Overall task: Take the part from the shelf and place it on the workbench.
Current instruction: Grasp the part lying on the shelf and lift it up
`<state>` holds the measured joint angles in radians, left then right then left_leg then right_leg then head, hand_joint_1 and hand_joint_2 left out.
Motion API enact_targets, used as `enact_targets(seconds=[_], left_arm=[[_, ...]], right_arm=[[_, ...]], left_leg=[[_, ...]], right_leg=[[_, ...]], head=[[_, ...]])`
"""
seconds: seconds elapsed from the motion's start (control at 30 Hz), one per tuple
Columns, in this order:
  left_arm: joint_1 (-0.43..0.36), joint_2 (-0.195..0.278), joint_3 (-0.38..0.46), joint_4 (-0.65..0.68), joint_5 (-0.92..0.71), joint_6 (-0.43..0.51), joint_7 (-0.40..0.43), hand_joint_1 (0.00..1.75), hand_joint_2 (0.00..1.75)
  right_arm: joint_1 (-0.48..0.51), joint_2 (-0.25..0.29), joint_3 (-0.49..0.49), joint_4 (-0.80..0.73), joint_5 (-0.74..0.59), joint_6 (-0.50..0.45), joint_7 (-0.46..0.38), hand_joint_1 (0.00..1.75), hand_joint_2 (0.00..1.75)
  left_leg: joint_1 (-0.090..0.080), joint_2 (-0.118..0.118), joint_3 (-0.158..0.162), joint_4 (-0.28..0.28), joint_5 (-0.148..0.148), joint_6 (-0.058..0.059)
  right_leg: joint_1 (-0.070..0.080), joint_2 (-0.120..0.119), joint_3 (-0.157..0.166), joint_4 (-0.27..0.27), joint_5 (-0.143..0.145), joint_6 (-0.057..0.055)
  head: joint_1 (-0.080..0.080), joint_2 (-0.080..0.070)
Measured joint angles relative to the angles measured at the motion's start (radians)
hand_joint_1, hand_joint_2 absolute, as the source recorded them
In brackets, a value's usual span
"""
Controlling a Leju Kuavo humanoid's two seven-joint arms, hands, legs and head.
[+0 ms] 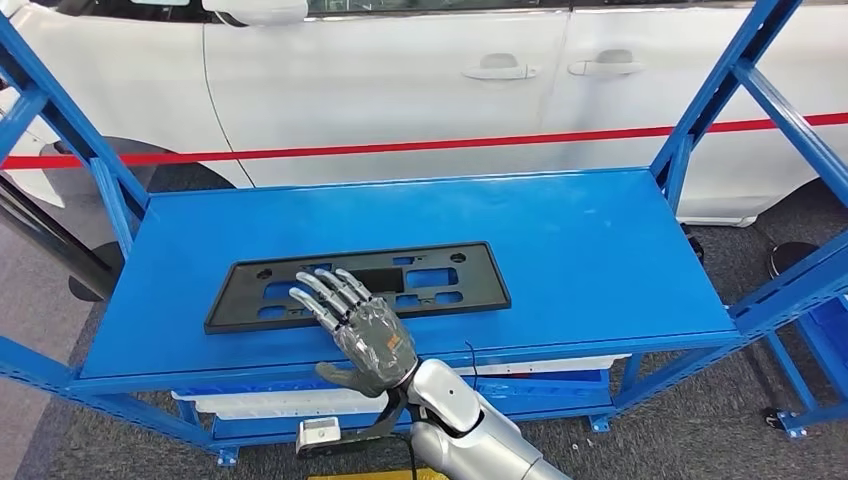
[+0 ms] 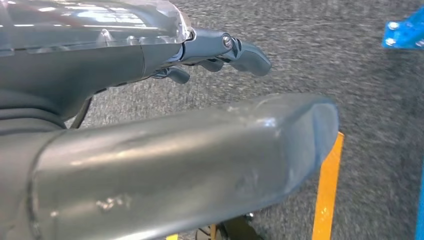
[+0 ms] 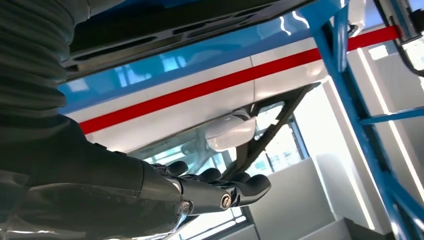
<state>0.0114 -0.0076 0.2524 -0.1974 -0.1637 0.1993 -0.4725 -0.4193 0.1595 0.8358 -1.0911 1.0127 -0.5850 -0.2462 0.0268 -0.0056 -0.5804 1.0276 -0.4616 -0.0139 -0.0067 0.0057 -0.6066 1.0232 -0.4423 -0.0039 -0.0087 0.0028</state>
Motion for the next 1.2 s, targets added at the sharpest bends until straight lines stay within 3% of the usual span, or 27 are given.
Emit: enact_targets(seconds=[0.07,0.17,0.2,0.23,0.27,0.3,0.37,0.43,0.57,0.63,0.7,0.73,0.77,0.8,0.87,0.93,1.03,1.1,1.2], left_arm=[[0.001,0.000,0.000,0.000,-0.007,0.002,0.000,0.00,0.00],[0.001,0.001,0.000,0.000,-0.017,0.002,-0.002,0.00,0.00],[0.001,0.001,0.000,0.000,-0.021,0.001,-0.003,0.00,0.00],[0.001,0.001,0.000,0.000,-0.024,0.000,-0.004,0.00,0.00],[0.001,0.002,0.000,0.000,-0.028,-0.002,-0.005,0.00,0.00],[0.001,0.002,0.000,0.000,-0.032,-0.005,-0.007,0.00,0.00],[0.000,0.002,-0.001,0.000,-0.041,-0.011,-0.009,0.00,0.00],[-0.002,0.002,-0.002,0.000,-0.048,-0.015,-0.010,0.00,0.00],[-0.005,0.006,-0.002,0.000,-0.059,-0.017,-0.010,0.00,0.00],[-0.006,0.008,-0.002,0.000,-0.064,-0.019,-0.009,0.00,0.00],[-0.005,0.009,-0.002,0.000,-0.070,-0.021,-0.008,0.00,0.00],[-0.005,0.009,-0.002,0.000,-0.072,-0.023,-0.008,0.00,0.00],[-0.004,0.009,-0.002,0.000,-0.075,-0.024,-0.008,0.00,0.00],[-0.003,0.010,-0.002,0.000,-0.077,-0.025,-0.008,0.00,0.00],[-0.004,0.010,-0.001,0.000,-0.082,-0.027,-0.008,0.00,0.00],[-0.006,0.010,-0.001,0.000,-0.086,-0.029,-0.007,0.00,0.00],[-0.008,0.010,-0.001,0.000,-0.091,-0.031,-0.006,0.00,0.00],[-0.008,0.010,0.000,0.000,-0.096,-0.031,-0.002,0.00,0.00],[-0.008,0.010,0.000,0.000,-0.101,-0.031,0.002,0.00,0.00]], right_arm=[[-0.003,0.000,0.000,0.000,0.012,-0.002,0.012,0.00,1.75],[-0.012,-0.001,0.000,0.000,0.043,-0.002,0.033,0.00,1.75],[-0.014,-0.002,0.000,0.002,0.057,0.000,0.040,0.00,1.75],[-0.017,-0.003,0.000,0.004,0.073,0.004,0.048,0.00,1.75],[-0.021,-0.004,0.000,0.007,0.092,0.010,0.057,0.00,1.75],[-0.029,-0.004,0.000,0.012,0.113,0.020,0.067,0.00,1.75],[-0.052,-0.005,0.000,0.026,0.155,0.042,0.085,0.00,1.75],[-0.080,-0.004,0.003,0.048,0.190,0.062,0.100,0.00,1.75],[-0.119,-0.002,0.011,0.116,0.239,0.084,0.126,0.00,1.75],[-0.140,0.001,0.014,0.152,0.251,0.089,0.138,0.00,1.75],[-0.155,0.004,0.016,0.194,0.258,0.092,0.154,0.00,1.75],[-0.159,0.004,0.016,0.214,0.260,0.094,0.161,0.00,1.75],[-0.164,0.006,0.016,0.233,0.262,0.096,0.168,0.00,1.75],[-0.170,0.008,0.016,0.252,0.263,0.100,0.173,0.00,1.75],[-0.190,0.013,0.016,0.285,0.265,0.110,0.181,0.00,1.75],[-0.213,0.017,0.016,0.318,0.267,0.126,0.186,0.00,1.75],[-0.239,0.022,0.016,0.365,0.271,0.159,0.191,0.00,1.75],[-0.259,0.025,0.016,0.393,0.273,0.184,0.199,0.00,1.75],[-0.283,0.029,0.016,0.437,0.279,0.218,0.223,1.30,1.75]], left_leg=[[0.002,0.001,0.001,-0.003,0.011,0.015],[-0.001,0.003,-0.001,-0.004,0.014,0.028],[-0.003,0.003,-0.002,-0.004,0.014,0.029],[-0.005,0.002,-0.002,-0.004,0.013,0.030],[-0.007,0.001,-0.001,-0.004,0.013,0.031],[-0.009,0.000,0.000,-0.004,0.012,0.031],[-0.014,-0.001,0.003,-0.003,0.010,0.028],[-0.017,-0.001,0.002,-0.003,0.008,0.021],[-0.015,0.000,0.000,0.007,-0.004,-0.001],[-0.013,0.001,-0.037,0.090,-0.054,-0.008],[-0.012,0.001,-0.099,0.218,-0.112,-0.016],[-0.011,0.001,-0.119,0.257,-0.120,-0.019],[-0.010,0.001,-0.123,0.261,-0.109,-0.020],[-0.009,0.001,-0.109,0.230,-0.082,-0.022],[-0.006,0.002,-0.047,0.098,-0.016,-0.021],[-0.008,0.000,-0.007,0.013,0.010,-0.010],[-0.010,-0.002,-0.005,0.002,0.012,0.010],[-0.007,0.000,-0.004,-0.002,0.016,0.023],[-0.007,0.002,-0.005,-0.004,0.018,0.034]], right_leg=[[-0.002,-0.001,-0.009,0.025,-0.020,0.010],[-0.005,-0.003,-0.086,0.192,-0.112,0.020],[-0.006,-0.003,-0.116,0.253,-0.134,0.021],[-0.005,-0.003,-0.131,0.284,-0.138,0.020],[-0.005,-0.003,-0.130,0.281,-0.125,0.017],[-0.003,-0.003,-0.108,0.236,-0.094,0.012],[0.003,-0.004,-0.037,0.095,-0.031,-0.005],[0.010,-0.005,0.001,0.013,-0.010,-0.016],[0.005,-0.007,0.011,-0.012,-0.004,-0.024],[0.001,-0.009,0.019,-0.023,0.001,-0.030],[0.002,-0.011,0.019,-0.024,0.000,-0.033],[0.003,-0.011,0.019,-0.023,-0.001,-0.034],[0.003,-0.011,0.019,-0.021,-0.002,-0.033],[0.002,-0.010,0.019,-0.019,-0.003,-0.032],[0.002,-0.008,0.019,-0.010,-0.010,-0.026],[0.005,-0.006,0.015,0.001,-0.015,-0.016],[0.006,-0.005,0.012,0.005,-0.017,-0.003],[0.004,-0.005,-0.004,0.043,-0.045,0.007],[0.000,-0.005,-0.088,0.227,-0.135,0.017]], head=[[0.003,0.000],[0.008,0.000],[0.008,0.000],[0.008,0.000],[0.008,0.000],[0.008,0.000],[0.008,0.000],[0.008,0.000],[0.010,0.000],[0.007,0.000],[0.006,0.000],[0.006,0.000],[0.006,0.000],[0.006,0.000],[0.006,0.000],[0.006,0.000],[0.005,0.000],[0.007,0.000],[0.011,0.000]])
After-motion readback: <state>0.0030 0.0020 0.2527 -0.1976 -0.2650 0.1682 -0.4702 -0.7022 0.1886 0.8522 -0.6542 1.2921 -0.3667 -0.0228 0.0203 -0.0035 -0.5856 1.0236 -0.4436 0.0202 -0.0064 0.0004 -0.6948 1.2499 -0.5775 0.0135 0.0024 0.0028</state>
